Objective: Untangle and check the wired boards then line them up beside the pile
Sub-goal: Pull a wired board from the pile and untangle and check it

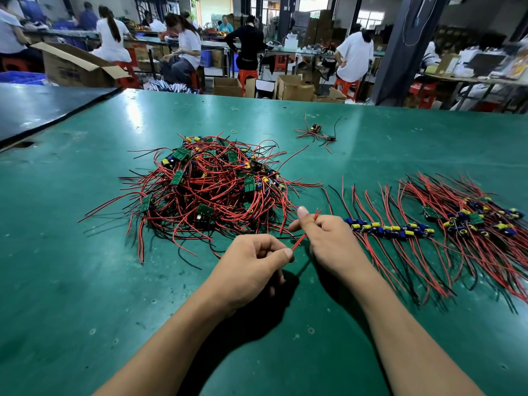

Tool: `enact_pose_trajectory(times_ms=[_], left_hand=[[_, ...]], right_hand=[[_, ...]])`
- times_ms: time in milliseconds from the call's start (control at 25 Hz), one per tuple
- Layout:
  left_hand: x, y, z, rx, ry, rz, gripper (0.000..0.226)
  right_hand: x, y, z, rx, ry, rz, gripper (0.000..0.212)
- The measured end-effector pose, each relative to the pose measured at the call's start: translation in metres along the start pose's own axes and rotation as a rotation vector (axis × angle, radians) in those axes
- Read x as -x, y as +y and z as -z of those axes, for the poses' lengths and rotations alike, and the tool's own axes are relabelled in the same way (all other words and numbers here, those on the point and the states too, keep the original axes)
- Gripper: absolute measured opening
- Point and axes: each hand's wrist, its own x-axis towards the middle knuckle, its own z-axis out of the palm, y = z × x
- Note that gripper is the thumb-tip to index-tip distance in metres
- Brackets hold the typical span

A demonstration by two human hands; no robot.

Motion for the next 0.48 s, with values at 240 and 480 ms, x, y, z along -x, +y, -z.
enact_pose_trajectory(times_ms=[240, 480], left_hand=[[-0.001, -0.001, 0.001, 0.025, 0.012, 0.016, 0.016], [-0.003, -0.004, -0.001, 0.122, 0.057, 0.049, 0.017]], right_hand=[[0.003, -0.001, -0.007, -0.194, 0.077, -0.049, 0.051], [0.014, -0.006, -0.011, -0.566, -0.386, -0.187, 0.044]])
